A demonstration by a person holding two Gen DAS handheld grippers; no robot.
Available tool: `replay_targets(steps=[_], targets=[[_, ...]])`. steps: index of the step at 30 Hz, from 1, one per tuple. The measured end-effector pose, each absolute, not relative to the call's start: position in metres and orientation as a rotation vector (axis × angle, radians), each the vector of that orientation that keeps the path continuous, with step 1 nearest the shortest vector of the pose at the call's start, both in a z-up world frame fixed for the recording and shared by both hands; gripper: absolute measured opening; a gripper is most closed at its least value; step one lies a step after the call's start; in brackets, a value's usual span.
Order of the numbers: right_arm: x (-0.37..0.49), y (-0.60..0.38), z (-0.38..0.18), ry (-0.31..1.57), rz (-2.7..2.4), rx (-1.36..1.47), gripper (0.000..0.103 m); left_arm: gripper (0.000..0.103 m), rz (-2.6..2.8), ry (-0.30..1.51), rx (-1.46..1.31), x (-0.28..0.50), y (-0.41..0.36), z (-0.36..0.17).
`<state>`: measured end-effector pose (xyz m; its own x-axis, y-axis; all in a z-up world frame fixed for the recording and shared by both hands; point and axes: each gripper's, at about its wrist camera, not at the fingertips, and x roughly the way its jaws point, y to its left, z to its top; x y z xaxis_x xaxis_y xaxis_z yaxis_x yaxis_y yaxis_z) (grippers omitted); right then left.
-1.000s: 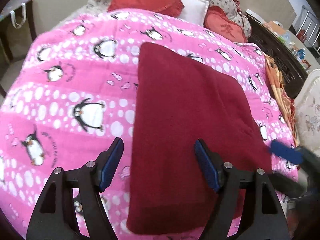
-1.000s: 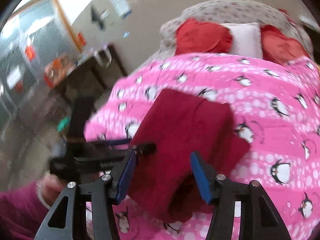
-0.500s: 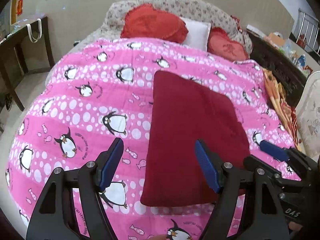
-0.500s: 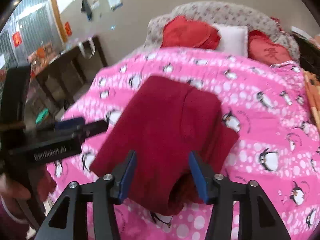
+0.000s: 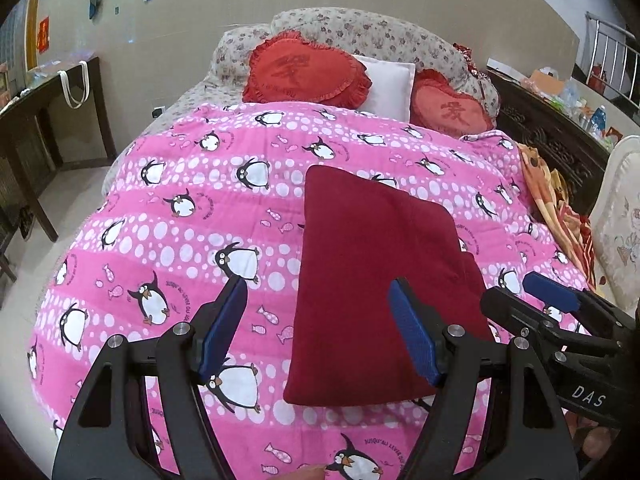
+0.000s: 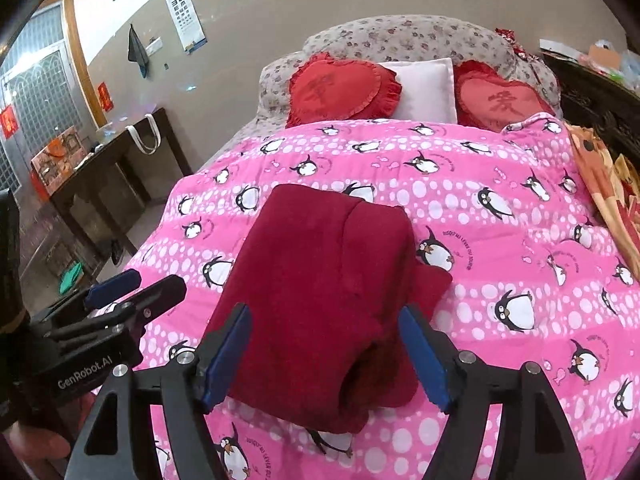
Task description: Fold small clothes
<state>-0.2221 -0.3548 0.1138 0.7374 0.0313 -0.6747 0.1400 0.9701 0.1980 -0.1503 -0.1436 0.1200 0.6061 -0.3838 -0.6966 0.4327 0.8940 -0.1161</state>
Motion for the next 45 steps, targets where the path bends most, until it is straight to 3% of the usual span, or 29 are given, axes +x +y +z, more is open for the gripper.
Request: replay_targets(steps=[2, 45], targets=[[-0.221, -0.354, 0.114, 0.744, -0.058, 0.242, 0.079, 0.074, -0.471, 0.792, 0.066, -0.151, -0.144, 0.119], [-0.206, -0.36, 0.086, 0.833, -0.093, 0.278, 0.081, 0.074, -0.455, 0.864, 0.091, -0.14, -0.154, 0.092]])
